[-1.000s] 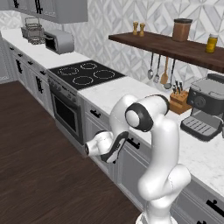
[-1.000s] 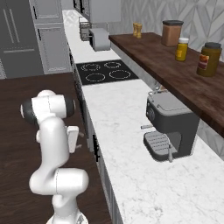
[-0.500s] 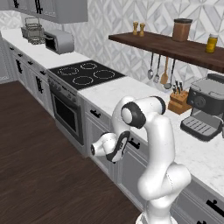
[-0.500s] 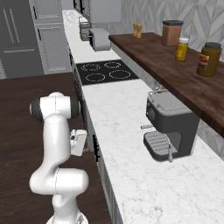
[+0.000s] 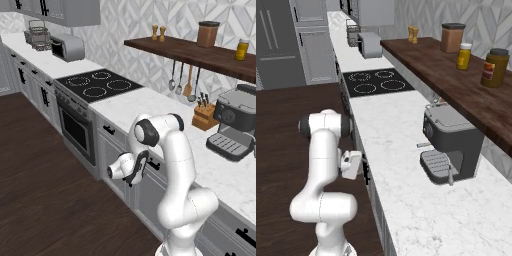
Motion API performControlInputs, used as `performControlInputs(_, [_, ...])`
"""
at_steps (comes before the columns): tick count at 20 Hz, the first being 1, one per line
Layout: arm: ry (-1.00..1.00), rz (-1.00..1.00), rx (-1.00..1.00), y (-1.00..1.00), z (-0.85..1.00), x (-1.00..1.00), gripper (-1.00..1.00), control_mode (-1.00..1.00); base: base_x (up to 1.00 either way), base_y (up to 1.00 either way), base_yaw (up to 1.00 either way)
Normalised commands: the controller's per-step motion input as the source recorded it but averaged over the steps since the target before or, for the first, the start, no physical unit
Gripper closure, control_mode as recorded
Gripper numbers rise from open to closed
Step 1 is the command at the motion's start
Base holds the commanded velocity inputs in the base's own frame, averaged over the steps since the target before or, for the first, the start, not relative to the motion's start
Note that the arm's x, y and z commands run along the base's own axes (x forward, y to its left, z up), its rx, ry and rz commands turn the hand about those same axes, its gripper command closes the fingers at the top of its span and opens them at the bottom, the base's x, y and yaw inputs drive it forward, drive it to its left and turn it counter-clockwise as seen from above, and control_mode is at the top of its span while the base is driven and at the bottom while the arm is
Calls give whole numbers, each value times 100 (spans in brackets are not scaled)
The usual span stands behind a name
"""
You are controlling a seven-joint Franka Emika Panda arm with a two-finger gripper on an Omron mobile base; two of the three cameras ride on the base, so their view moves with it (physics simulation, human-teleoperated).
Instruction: Take a straw from the drawer in front and place it inside the glass cup on the dining counter.
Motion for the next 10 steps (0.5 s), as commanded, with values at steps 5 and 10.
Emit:
performControlInputs(5, [0,2,0,-14,-24,36,-100,-100,0,0,0])
performControlInputs(10, [0,0,0,-19,-1,2,-100,-100,0,0,0])
